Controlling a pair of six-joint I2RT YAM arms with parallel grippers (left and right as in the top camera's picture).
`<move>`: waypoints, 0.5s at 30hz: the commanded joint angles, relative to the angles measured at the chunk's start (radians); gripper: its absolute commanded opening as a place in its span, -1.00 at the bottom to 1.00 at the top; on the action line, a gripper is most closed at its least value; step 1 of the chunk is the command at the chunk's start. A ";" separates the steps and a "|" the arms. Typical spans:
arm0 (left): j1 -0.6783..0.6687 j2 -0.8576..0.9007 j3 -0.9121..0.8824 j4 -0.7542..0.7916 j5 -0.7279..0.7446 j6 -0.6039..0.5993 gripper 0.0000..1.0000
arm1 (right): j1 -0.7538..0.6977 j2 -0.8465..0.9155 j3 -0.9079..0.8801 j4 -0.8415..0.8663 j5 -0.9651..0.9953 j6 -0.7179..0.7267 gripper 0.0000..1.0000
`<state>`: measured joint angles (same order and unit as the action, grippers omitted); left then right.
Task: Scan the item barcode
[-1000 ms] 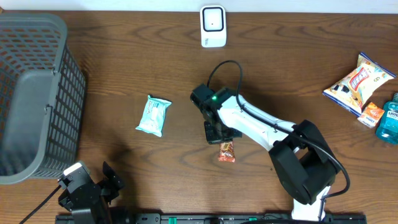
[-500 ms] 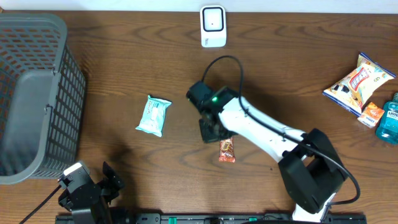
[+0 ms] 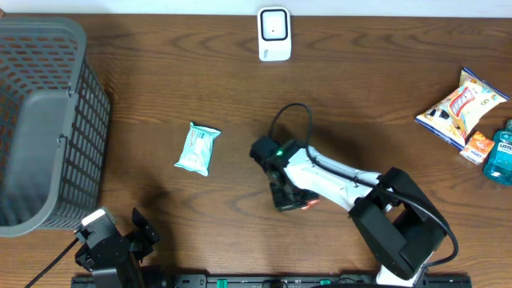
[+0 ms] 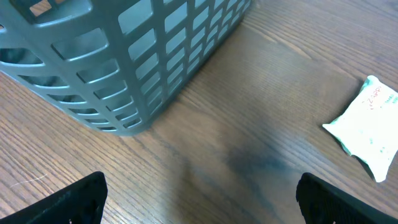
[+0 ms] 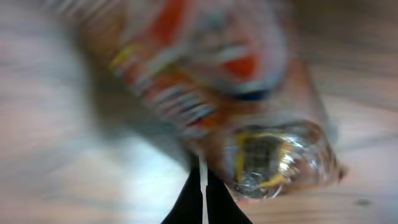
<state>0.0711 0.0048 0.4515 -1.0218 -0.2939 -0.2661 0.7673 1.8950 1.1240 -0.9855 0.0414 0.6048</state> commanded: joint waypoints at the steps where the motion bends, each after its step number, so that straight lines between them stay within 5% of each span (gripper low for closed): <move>1: 0.002 -0.001 0.010 0.000 -0.009 -0.009 0.95 | -0.062 0.006 -0.008 0.000 0.193 0.039 -0.98; 11: 0.002 -0.001 0.010 0.000 -0.009 -0.009 0.95 | -0.096 0.006 0.161 -0.053 0.181 -0.142 -0.98; 15: 0.002 -0.001 0.010 0.000 -0.009 -0.009 0.94 | -0.082 0.006 0.173 -0.048 0.199 -0.359 -0.87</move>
<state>0.0711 0.0048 0.4515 -1.0214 -0.2939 -0.2661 0.6704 1.8996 1.2827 -1.0309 0.2184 0.4484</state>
